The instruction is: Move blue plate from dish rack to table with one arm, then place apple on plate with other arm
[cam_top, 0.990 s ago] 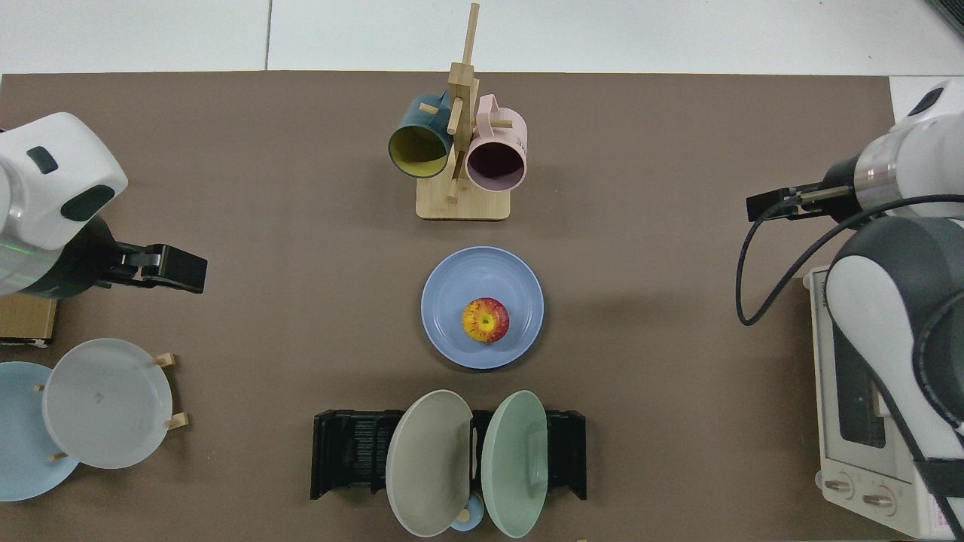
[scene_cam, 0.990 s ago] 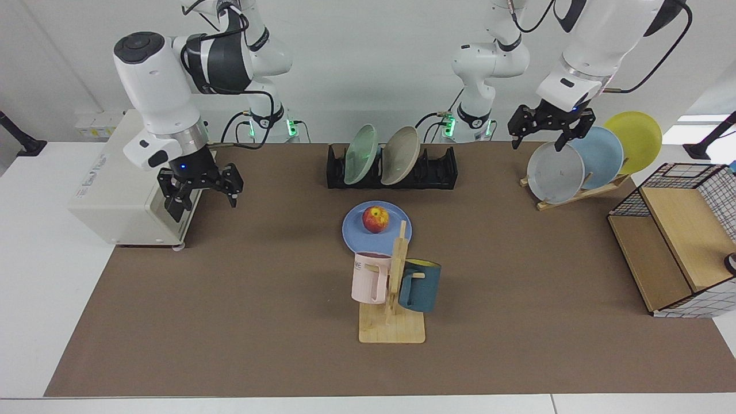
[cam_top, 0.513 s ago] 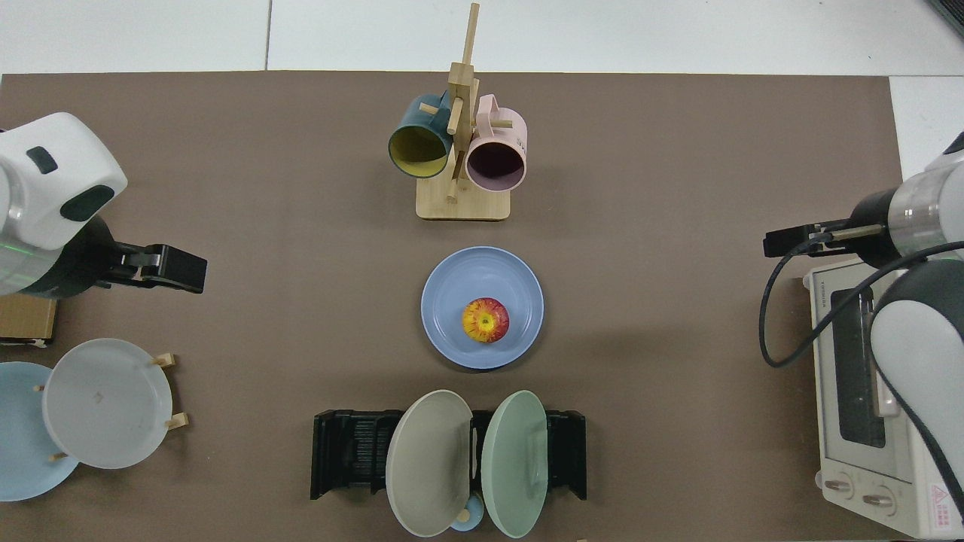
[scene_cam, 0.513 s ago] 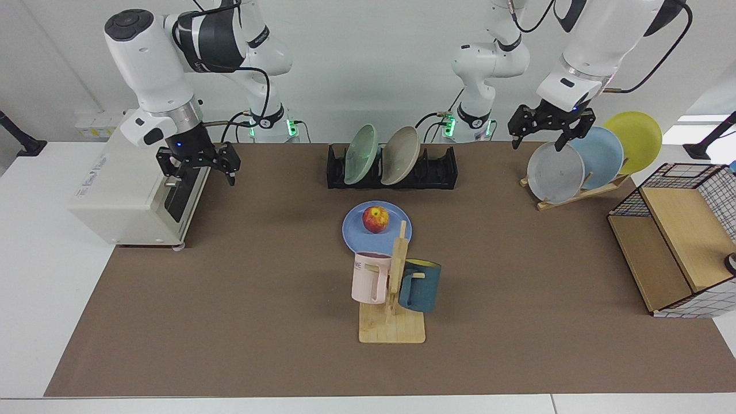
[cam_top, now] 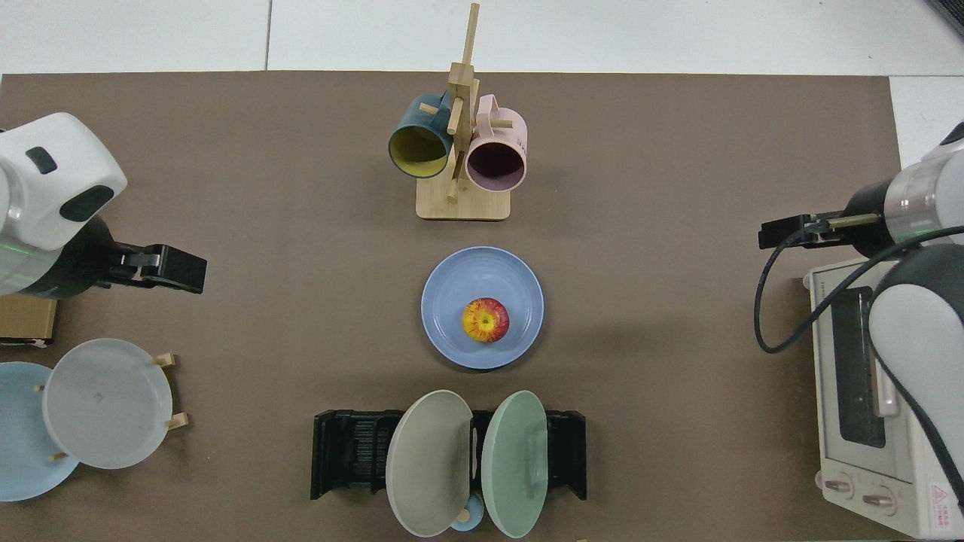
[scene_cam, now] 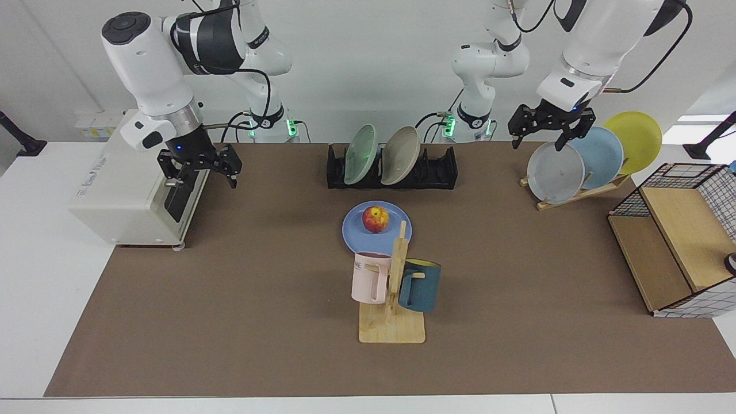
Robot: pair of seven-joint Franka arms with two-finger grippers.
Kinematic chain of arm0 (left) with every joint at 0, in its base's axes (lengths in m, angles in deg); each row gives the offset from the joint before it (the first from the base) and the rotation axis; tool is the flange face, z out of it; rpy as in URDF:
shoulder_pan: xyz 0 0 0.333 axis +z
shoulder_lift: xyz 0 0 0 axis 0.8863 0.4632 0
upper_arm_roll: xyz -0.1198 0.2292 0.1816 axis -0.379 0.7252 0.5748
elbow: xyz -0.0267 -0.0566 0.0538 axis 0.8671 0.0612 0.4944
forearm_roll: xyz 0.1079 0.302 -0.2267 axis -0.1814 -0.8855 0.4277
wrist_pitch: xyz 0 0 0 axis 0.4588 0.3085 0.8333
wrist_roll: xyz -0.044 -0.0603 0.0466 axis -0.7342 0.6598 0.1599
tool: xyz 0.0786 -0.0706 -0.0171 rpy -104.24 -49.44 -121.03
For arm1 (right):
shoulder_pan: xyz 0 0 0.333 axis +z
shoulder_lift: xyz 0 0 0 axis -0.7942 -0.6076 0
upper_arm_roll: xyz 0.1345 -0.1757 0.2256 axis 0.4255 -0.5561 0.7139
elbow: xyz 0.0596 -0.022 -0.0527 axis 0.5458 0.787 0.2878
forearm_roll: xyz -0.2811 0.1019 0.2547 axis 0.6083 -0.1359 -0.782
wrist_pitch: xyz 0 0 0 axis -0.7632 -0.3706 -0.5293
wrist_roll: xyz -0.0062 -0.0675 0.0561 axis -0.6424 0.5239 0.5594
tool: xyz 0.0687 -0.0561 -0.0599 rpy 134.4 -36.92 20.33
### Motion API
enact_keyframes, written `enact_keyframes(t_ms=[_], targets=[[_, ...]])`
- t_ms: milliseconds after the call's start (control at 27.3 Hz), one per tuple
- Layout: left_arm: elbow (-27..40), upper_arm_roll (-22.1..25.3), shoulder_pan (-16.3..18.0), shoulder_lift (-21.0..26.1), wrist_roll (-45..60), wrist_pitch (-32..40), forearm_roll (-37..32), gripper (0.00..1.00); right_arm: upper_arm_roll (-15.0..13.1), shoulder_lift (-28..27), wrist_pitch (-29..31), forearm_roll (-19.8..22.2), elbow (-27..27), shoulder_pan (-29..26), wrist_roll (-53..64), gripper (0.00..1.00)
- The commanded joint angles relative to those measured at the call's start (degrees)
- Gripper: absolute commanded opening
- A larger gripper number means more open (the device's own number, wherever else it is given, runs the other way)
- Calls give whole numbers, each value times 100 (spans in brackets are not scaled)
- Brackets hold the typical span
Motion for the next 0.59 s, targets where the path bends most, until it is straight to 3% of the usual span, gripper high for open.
enact_keyframes(t_ms=[0,550], targets=[[-50,42,-26,-59,-29,114,-77,100,49,-342,-166,-13,-533,-61,-108,100],[-50,34,-26,-59,-29,114,-77,100,58,-272,-359,-4,-480,-254,-11,100]])
